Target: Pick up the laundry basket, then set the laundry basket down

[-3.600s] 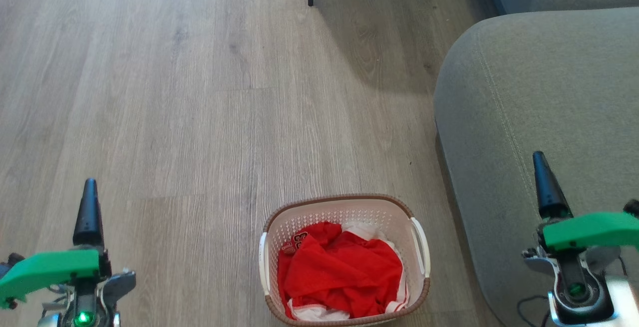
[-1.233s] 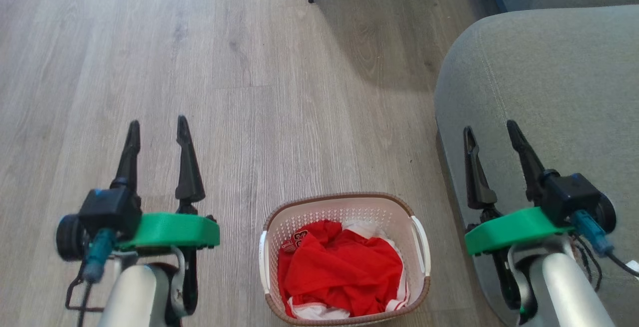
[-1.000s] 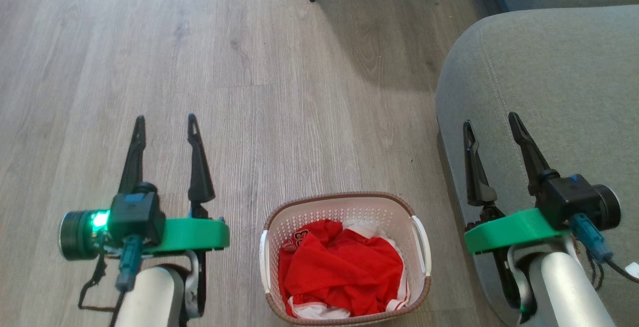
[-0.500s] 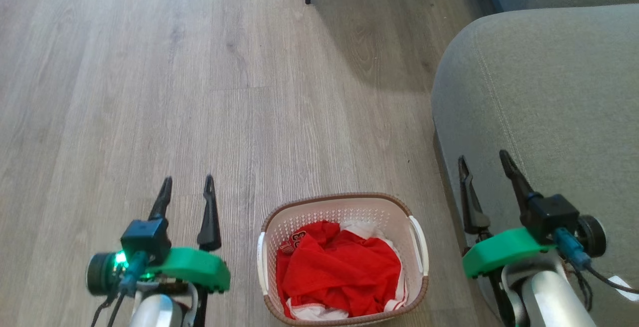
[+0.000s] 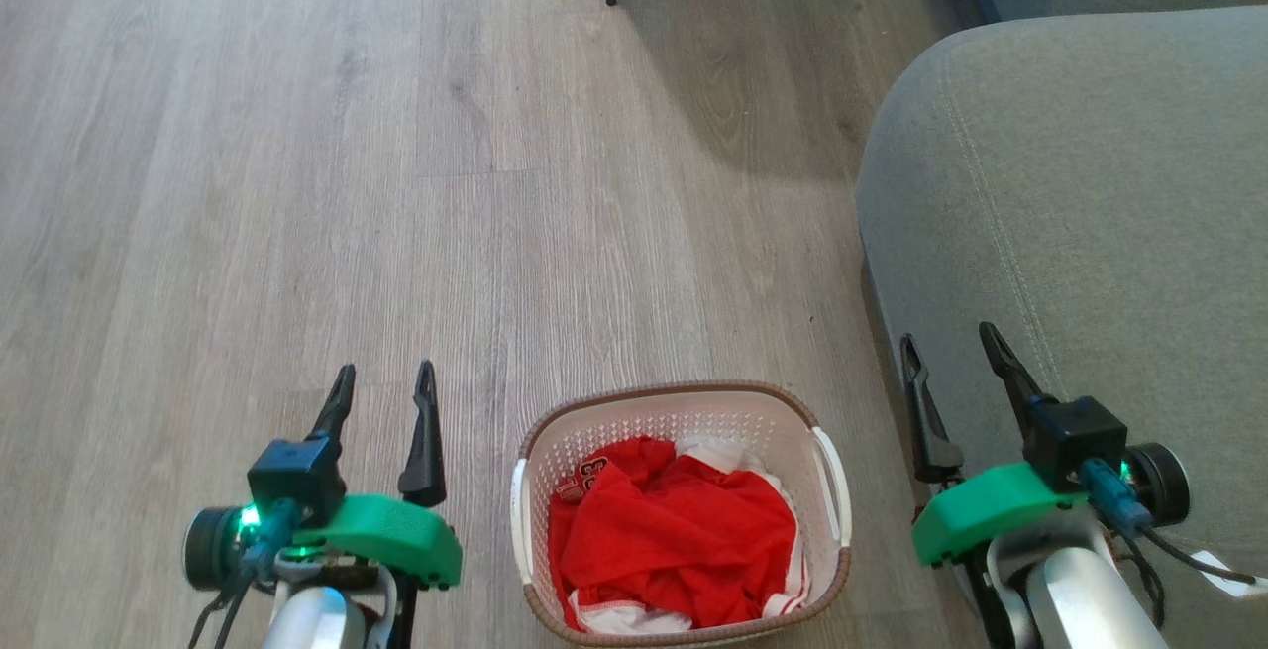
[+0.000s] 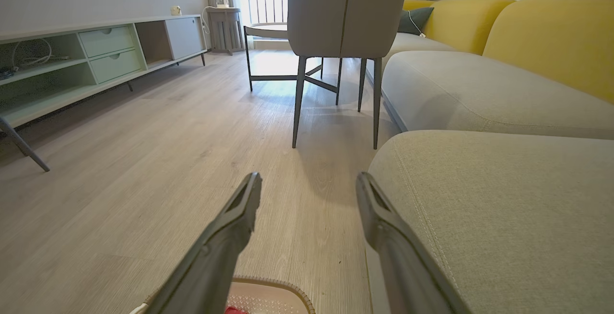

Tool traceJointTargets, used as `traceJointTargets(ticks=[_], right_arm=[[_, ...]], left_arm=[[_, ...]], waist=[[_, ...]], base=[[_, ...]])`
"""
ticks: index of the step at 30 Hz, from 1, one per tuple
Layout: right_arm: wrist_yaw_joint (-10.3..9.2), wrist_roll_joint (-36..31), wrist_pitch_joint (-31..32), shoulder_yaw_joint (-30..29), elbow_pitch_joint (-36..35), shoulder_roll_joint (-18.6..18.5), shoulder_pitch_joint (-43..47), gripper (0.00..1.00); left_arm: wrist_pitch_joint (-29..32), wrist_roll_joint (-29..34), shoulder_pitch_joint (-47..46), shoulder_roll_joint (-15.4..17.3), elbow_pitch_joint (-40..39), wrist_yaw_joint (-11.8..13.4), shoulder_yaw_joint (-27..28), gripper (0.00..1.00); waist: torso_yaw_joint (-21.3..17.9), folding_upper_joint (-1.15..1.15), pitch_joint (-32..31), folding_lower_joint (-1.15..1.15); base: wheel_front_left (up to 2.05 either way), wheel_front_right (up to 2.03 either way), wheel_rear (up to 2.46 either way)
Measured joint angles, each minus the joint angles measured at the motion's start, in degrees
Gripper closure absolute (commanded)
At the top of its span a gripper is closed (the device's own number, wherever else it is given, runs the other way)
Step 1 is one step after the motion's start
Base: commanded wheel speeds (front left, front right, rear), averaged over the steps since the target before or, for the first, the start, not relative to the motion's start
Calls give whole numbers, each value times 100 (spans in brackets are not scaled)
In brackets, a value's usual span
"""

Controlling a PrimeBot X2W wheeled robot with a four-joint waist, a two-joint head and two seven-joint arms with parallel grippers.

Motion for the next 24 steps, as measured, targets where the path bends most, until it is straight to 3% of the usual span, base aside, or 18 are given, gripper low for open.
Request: traceJointTargets(ticks=[8, 15, 24], right_arm=[[0, -51, 0, 13, 15, 0, -10, 0], [0, -16, 0, 31, 179, 1, -186, 0], [0, -298, 0, 233, 1121, 1, -859, 0]], left_arm=[[0, -164, -1, 0, 65, -56, -22, 0], [0, -250, -112, -2, 577, -103, -115, 0], [0, -470, -896, -27, 1614, -323, -154, 0]], waist=[[5, 0, 55, 0], [-2, 0, 351, 0], [23, 0, 1099, 0]], base=[[0, 0, 0], [0, 0, 0], [0, 0, 0]])
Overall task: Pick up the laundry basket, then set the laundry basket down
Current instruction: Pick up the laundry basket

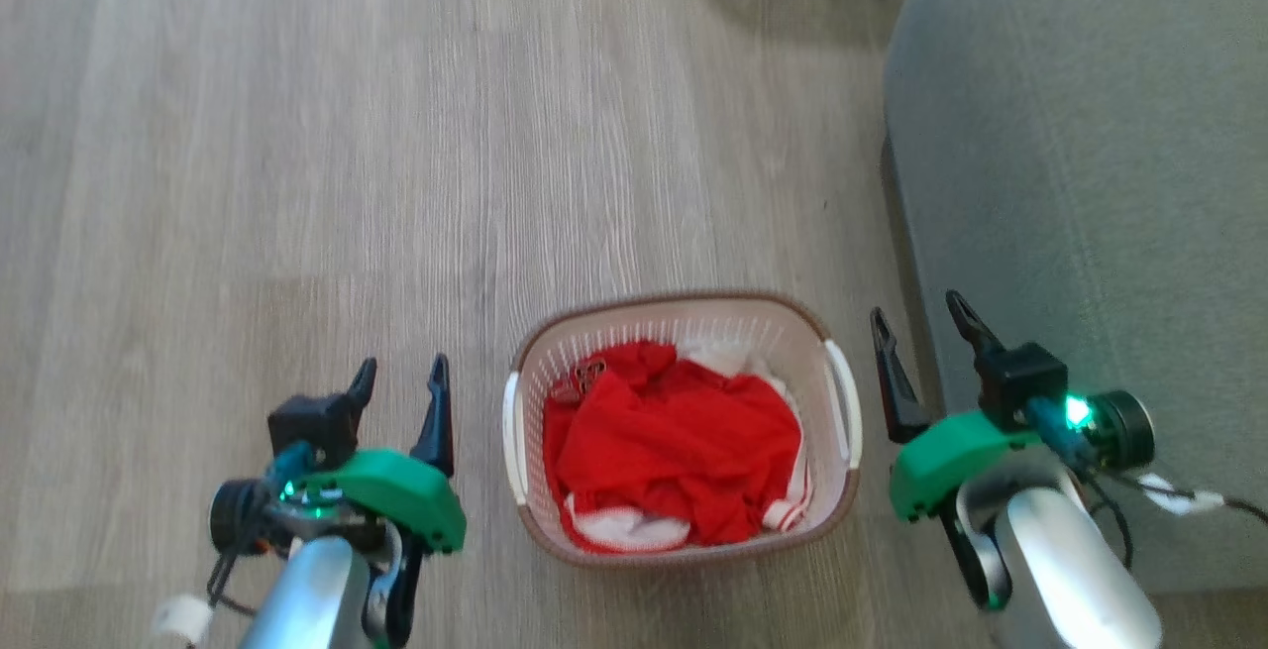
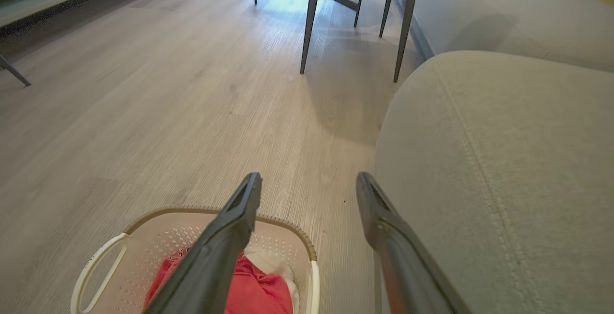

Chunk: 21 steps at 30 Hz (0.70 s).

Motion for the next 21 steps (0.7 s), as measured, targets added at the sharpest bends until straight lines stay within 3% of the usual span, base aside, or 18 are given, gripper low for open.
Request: traceJointTargets(ticks=[12, 21], right_arm=[[0, 666, 233, 352, 1751, -10, -1658, 0], [0, 862, 294, 438, 2913, -19, -2625, 0]], left_arm=[[0, -201, -1523, -51, 1724, -405, -257, 0], [0, -514, -2627, -88, 2930, -567, -829, 0]], waist=[[77, 0, 1338, 1], [147, 0, 2250, 2]], base=[[0, 0, 0], [0, 0, 0]])
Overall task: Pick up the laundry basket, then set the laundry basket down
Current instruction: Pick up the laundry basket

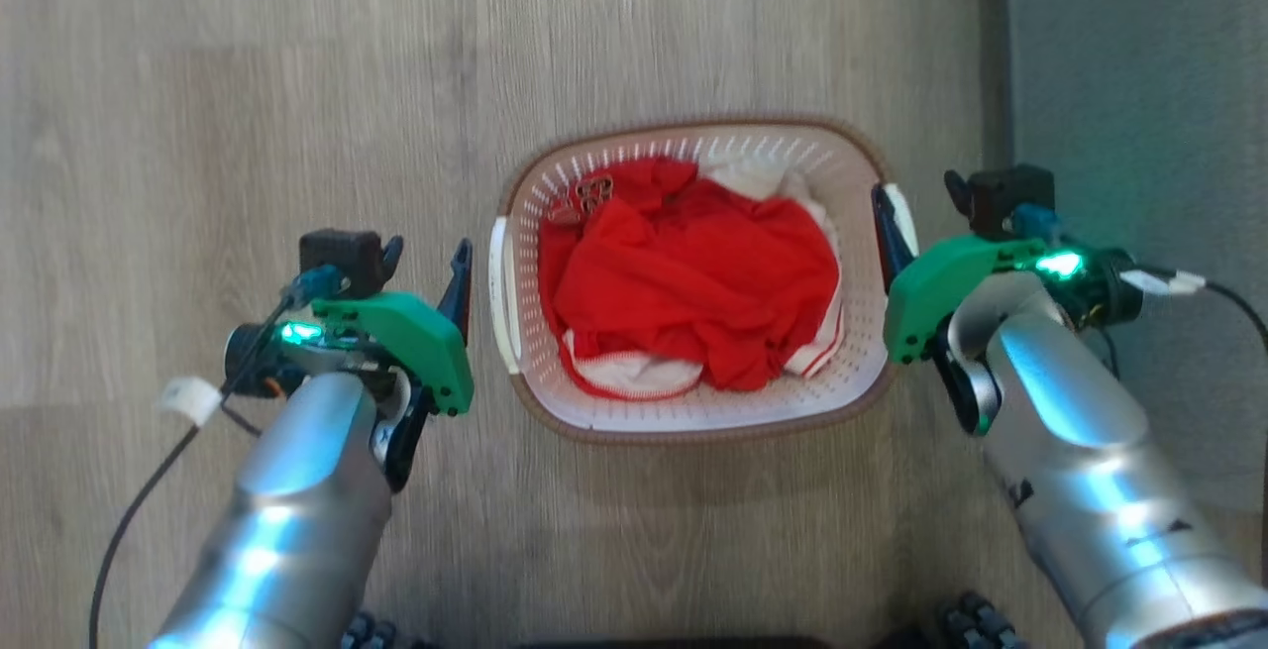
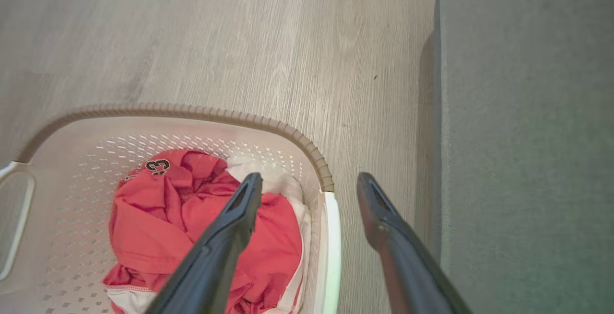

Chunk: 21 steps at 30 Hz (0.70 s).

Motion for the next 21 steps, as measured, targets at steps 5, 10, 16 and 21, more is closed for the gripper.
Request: traceJointTargets(ticks=[5, 10, 16, 21], right_arm=[[0, 25, -2, -13, 520, -2, -337, 0], [1, 73, -1, 34, 827, -5, -523, 0], [1, 361, 122, 175, 1149, -13, -755, 0], [1, 549, 244, 399, 1298, -14, -887, 0]], left_arm=[[64, -326, -352, -4, 509, -76, -481, 0], [288, -667, -548, -5, 577, -76, -968, 0], [537, -1093, -756, -10, 578, -77, -1610, 0], [827, -1422, -896, -10, 662, -77, -1968, 0]], waist=[[23, 0, 360, 0], [18, 0, 558, 0], [-7, 1, 725, -1], [-39, 1, 834, -1]], base=[[0, 0, 0], [0, 0, 0], [0, 0, 0], [0, 0, 0]])
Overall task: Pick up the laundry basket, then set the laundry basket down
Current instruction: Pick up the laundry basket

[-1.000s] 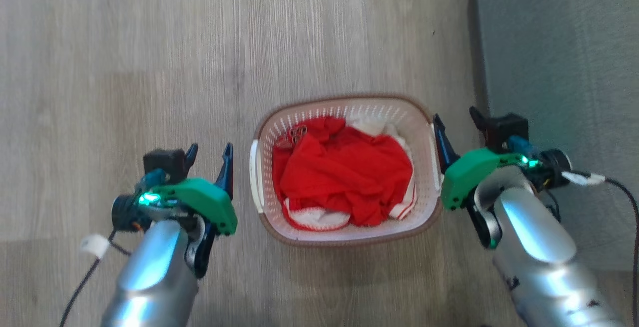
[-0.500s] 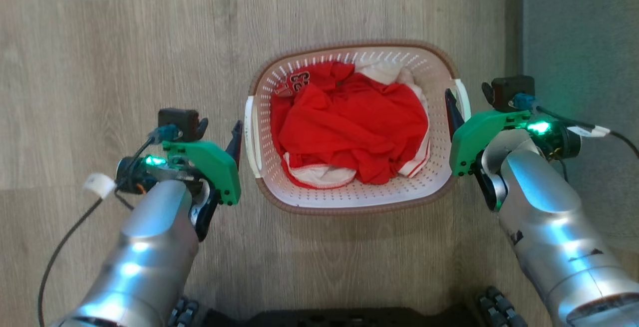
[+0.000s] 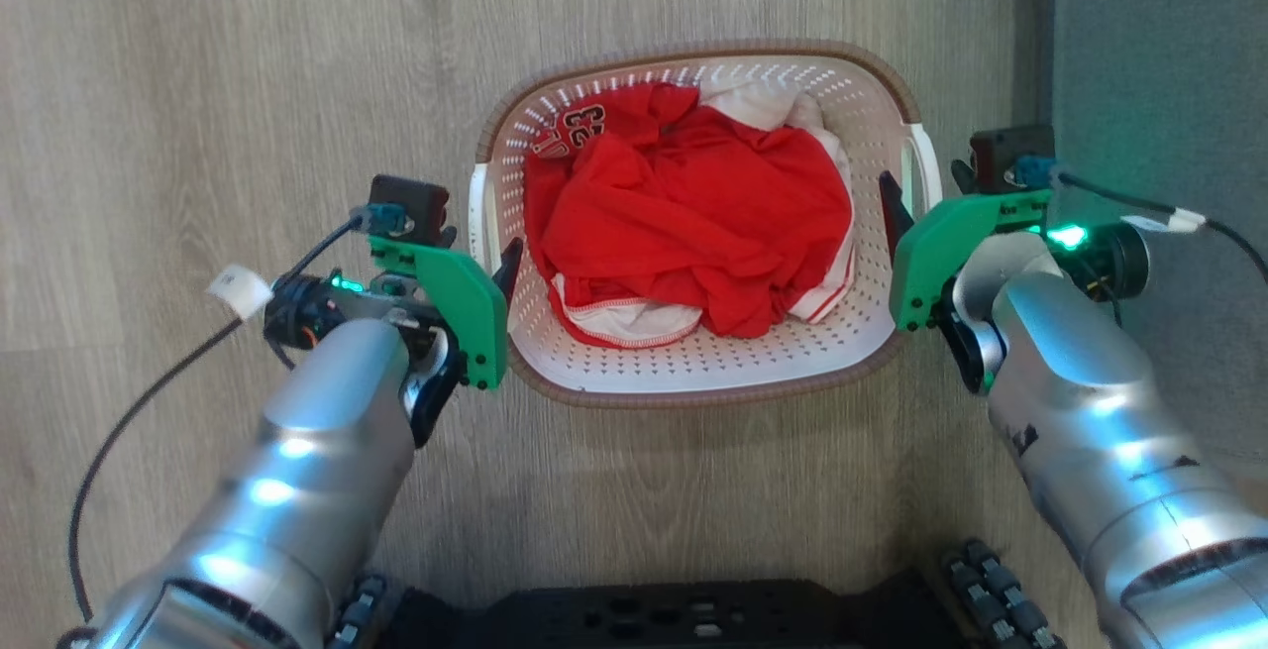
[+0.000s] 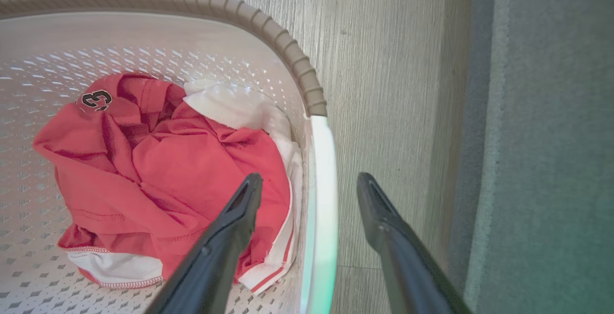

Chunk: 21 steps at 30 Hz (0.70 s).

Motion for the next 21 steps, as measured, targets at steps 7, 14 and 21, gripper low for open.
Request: traceJointTargets(ticks=[7, 14, 21], right_arm=[[0, 274, 302, 312, 127, -2, -266, 0], [0, 726, 671, 643, 185, -5, -332, 0], [0, 909, 735, 860, 277, -5, -611, 0]], left_arm=[[449, -293, -348, -1, 270, 0, -296, 0], [853, -502, -565, -3, 410, 0, -608, 0], [939, -579, -781, -3, 467, 0, -855, 0]], waist=[[-55, 0, 235, 0], [-82, 0, 472, 0], [-104, 0, 638, 0]], base=[[0, 0, 0], [0, 0, 0], [0, 0, 0]])
